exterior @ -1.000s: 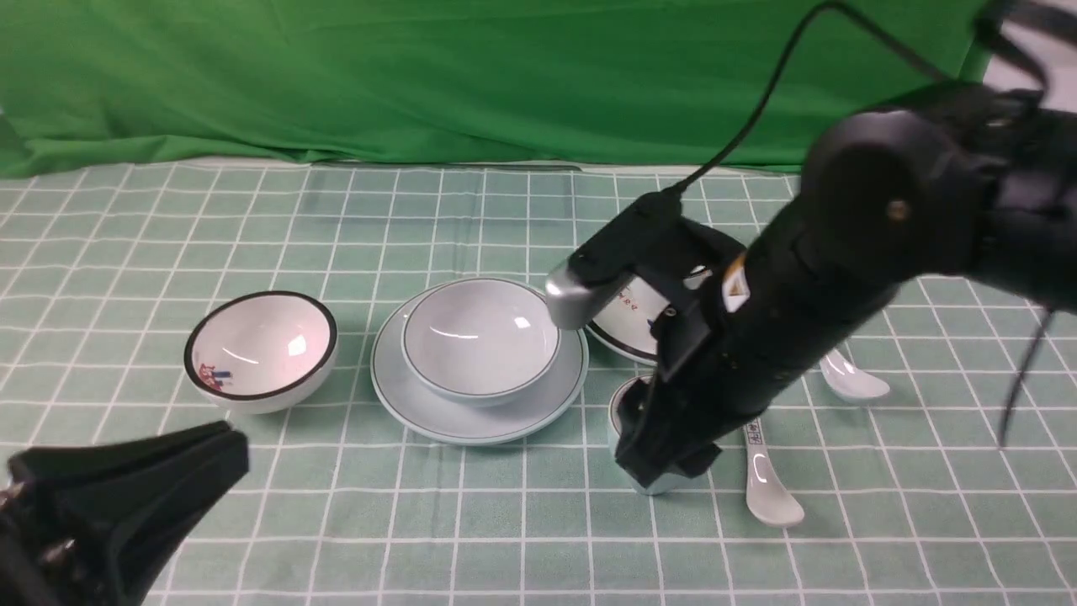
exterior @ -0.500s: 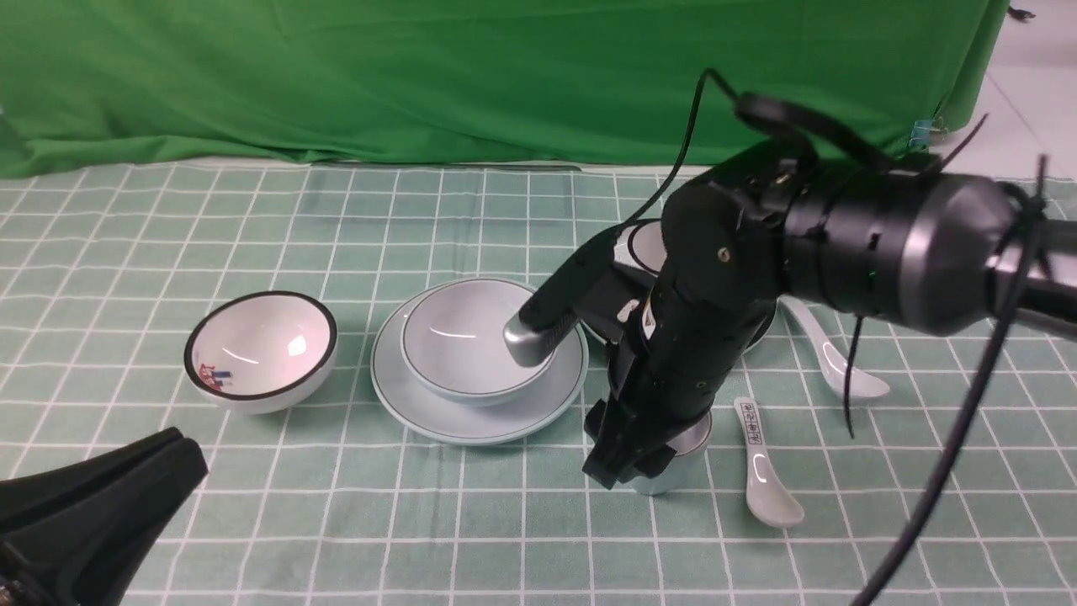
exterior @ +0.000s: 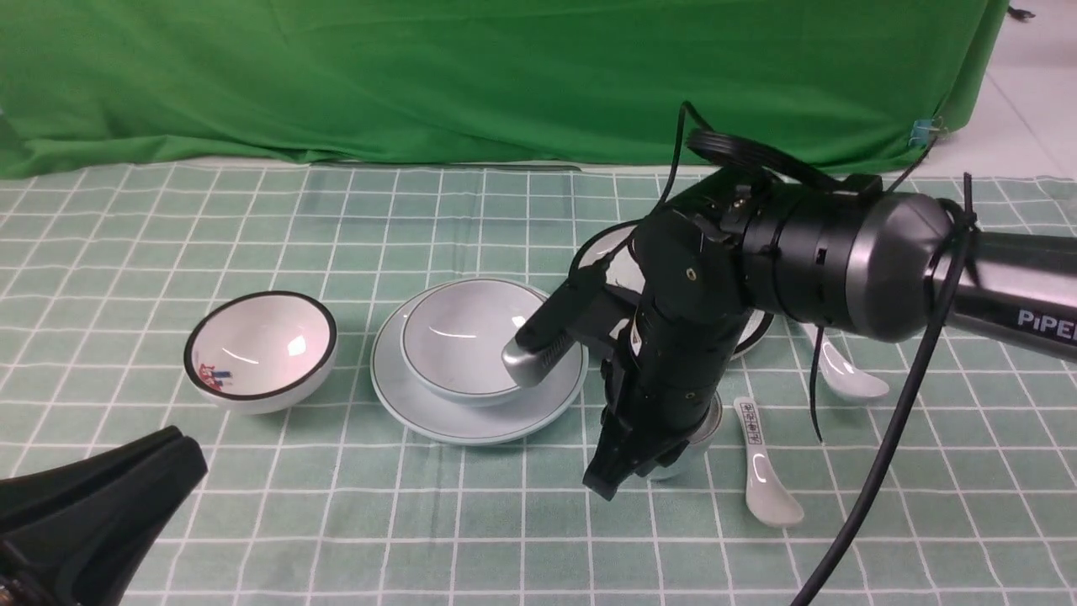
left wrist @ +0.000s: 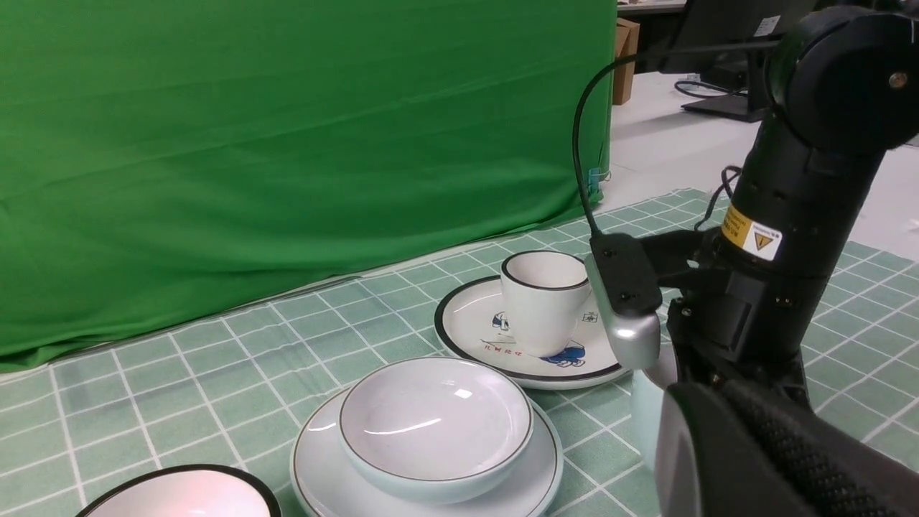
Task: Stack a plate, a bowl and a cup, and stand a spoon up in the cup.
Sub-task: Use the right arm to grab a blue teacup, then use the right arm to put the blue teacup into the blue rice bowl in the middle
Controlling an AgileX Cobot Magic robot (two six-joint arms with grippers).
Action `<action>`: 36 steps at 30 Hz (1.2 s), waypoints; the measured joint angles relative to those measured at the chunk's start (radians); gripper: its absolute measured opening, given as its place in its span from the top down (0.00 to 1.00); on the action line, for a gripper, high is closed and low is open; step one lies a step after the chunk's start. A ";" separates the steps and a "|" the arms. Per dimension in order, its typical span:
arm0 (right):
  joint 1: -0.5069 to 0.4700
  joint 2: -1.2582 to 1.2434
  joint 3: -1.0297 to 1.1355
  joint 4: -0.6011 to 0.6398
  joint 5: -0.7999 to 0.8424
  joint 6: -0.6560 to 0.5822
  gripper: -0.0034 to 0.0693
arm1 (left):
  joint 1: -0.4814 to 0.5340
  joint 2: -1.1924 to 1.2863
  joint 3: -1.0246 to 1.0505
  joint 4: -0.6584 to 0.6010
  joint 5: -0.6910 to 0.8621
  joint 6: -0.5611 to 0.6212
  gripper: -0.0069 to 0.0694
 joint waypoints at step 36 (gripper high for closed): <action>0.031 0.376 -0.651 0.093 0.053 -0.023 0.77 | 0.000 0.000 0.000 0.001 -0.001 0.001 0.89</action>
